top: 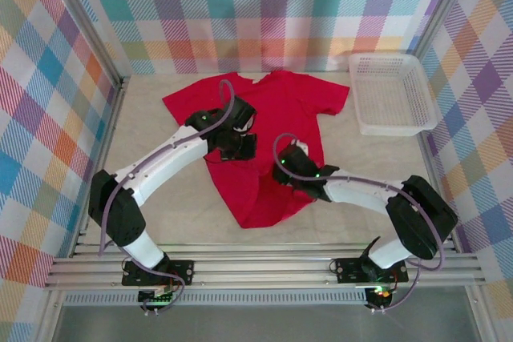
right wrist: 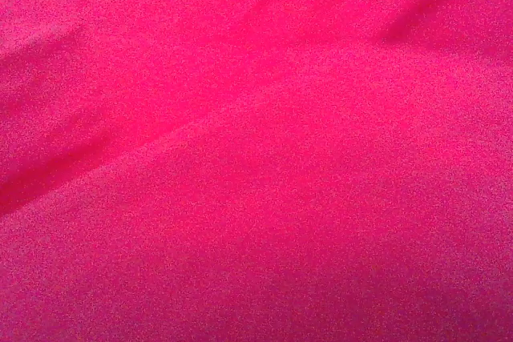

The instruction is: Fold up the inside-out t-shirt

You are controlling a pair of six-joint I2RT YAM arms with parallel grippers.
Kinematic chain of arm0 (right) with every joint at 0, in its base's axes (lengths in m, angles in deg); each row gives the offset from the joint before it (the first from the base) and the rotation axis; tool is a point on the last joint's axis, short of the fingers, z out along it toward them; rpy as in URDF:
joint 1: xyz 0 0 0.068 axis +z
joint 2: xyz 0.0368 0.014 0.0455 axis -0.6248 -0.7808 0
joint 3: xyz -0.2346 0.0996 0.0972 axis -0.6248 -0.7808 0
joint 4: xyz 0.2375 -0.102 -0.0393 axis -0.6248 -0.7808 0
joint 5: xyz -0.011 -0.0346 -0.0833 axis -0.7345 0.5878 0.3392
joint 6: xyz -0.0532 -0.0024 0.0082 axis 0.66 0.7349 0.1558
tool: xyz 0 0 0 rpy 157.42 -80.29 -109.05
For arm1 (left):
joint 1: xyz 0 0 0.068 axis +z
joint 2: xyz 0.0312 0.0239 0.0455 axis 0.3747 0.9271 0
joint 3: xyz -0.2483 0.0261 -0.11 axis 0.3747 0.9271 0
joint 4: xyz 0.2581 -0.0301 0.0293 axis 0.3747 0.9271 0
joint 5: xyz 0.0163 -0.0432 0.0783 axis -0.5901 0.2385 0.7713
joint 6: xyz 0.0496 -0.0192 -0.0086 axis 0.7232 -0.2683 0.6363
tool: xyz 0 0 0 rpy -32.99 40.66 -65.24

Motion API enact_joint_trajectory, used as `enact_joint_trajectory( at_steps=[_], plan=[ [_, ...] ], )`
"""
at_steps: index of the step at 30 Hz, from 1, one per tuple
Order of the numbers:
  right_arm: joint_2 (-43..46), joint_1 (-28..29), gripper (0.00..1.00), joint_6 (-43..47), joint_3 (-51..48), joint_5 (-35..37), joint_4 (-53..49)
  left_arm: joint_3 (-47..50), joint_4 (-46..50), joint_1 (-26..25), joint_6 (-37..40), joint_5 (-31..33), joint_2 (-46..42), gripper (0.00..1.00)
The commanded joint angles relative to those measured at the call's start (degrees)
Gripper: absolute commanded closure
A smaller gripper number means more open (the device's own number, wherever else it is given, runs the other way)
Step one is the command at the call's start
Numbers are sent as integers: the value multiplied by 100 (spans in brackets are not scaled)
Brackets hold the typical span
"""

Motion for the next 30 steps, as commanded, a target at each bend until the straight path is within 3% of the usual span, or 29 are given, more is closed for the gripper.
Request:
enact_joint_trajectory(
  at_steps=[1, 5, 8, 15, 21, 25, 30],
  plan=[
    [-1, 319, 67, -416, -239, -303, 670, -278, -15, 84, -65, -205, 79, 100],
    [-698, 400, 73, -586, -285, -318, 1510, -410, 47, 91, -72, -212, 95, 100],
    [-1158, 463, 83, -547, -272, -255, 2182, -523, 140, 106, -60, -178, 93, 100],
    [-1212, 895, 85, -296, -396, 571, 2395, -777, 292, 239, 7, -168, 140, 100],
    [-948, 907, 86, -350, -837, 972, 2356, -1079, 568, 369, 189, -90, 89, 100],
    [-887, 888, 86, -160, -800, 1061, 2314, -1289, 727, 435, 273, -81, -7, 100],
    [-1574, 897, 86, 158, -43, 711, 2910, -1464, 719, 444, 198, -270, -49, 100]
  ],
)
